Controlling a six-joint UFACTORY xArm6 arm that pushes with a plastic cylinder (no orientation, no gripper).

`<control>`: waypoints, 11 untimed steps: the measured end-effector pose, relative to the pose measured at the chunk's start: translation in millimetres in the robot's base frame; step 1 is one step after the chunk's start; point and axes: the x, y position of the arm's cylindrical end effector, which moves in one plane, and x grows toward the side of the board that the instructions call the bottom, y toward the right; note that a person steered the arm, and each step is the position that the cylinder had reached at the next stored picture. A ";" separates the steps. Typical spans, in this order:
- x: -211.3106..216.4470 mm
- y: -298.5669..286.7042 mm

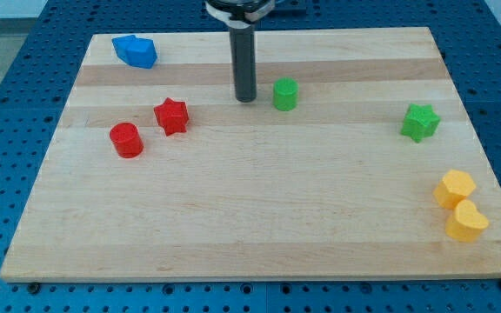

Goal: Push the green circle to the green star

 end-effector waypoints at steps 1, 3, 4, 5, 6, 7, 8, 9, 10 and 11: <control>0.0 31.1; 0.0 87.6; 0.0 118.1; 0.2 142.7; 2.7 147.3; 7.8 147.4; 10.2 148.6; 10.7 157.3; 10.7 173.0; 10.7 181.8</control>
